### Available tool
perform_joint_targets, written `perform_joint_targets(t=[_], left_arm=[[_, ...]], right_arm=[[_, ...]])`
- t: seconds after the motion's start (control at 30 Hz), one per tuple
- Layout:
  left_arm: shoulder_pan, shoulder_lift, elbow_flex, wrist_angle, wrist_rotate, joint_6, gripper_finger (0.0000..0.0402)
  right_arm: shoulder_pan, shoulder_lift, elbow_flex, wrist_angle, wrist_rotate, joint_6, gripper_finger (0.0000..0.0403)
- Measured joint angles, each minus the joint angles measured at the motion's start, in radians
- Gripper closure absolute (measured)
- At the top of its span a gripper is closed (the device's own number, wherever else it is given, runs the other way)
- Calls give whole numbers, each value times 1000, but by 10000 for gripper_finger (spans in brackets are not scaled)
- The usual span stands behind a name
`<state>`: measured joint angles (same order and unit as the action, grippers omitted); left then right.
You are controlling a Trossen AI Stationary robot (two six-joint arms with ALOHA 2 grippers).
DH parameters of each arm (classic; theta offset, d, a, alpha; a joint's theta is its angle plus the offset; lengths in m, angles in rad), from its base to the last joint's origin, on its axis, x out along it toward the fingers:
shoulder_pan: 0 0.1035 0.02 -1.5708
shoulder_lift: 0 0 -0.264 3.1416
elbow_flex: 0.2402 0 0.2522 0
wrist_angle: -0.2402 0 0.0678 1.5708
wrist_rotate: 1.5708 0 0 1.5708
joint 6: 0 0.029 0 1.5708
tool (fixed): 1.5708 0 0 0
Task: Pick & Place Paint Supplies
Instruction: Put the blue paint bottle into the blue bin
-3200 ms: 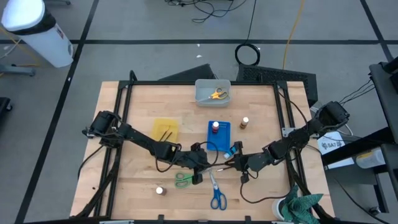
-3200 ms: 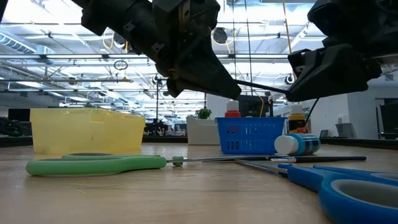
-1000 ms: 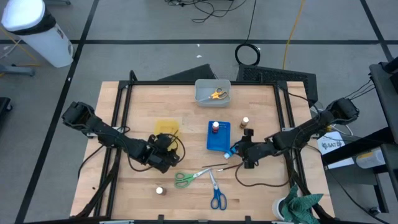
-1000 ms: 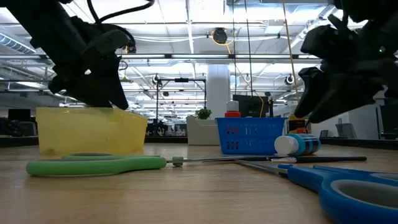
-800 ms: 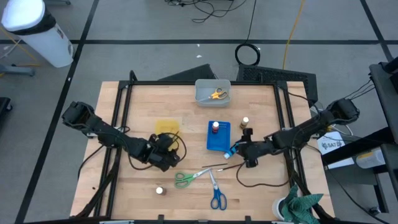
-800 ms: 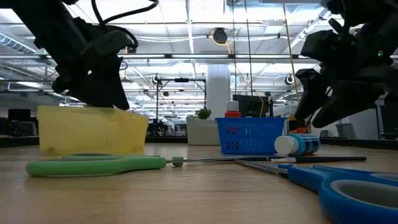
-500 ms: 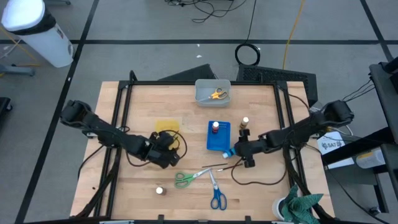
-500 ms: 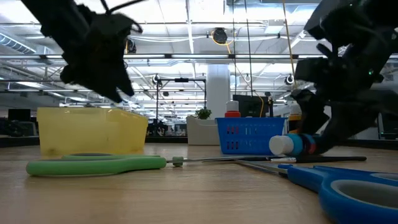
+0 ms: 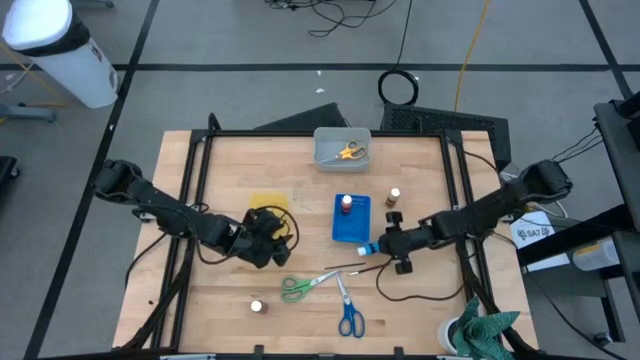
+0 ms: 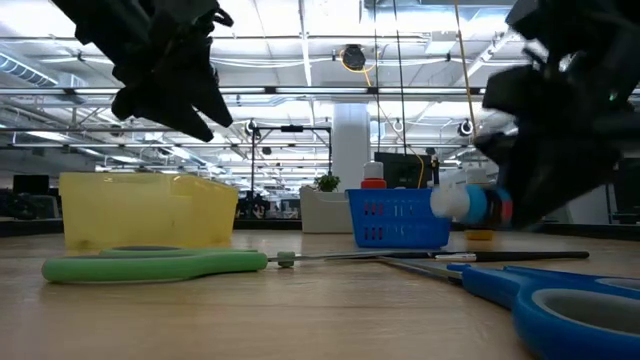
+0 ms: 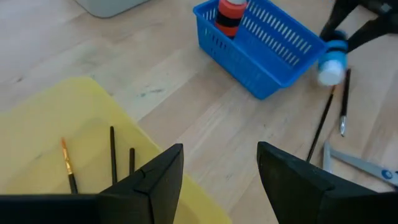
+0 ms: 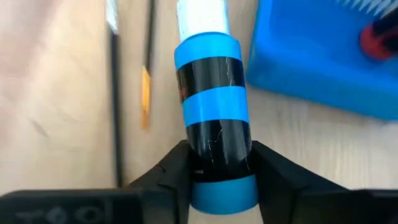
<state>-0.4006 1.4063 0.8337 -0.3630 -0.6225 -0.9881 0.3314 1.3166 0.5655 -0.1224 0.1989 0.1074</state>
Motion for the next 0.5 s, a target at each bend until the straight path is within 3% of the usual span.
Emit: perform_joint_targets(t=[0.2,0.37,0.5], left_arm=[[22,1,0,148,10,122,186],[48,1,0,461,56,396,183],[48,10,0,721,109,652,183]], right_arm=[[63,-167,0,38,15,96,285],[90,-205,0,282,139,116,275],[87,-156,0,507,156,54,282]])
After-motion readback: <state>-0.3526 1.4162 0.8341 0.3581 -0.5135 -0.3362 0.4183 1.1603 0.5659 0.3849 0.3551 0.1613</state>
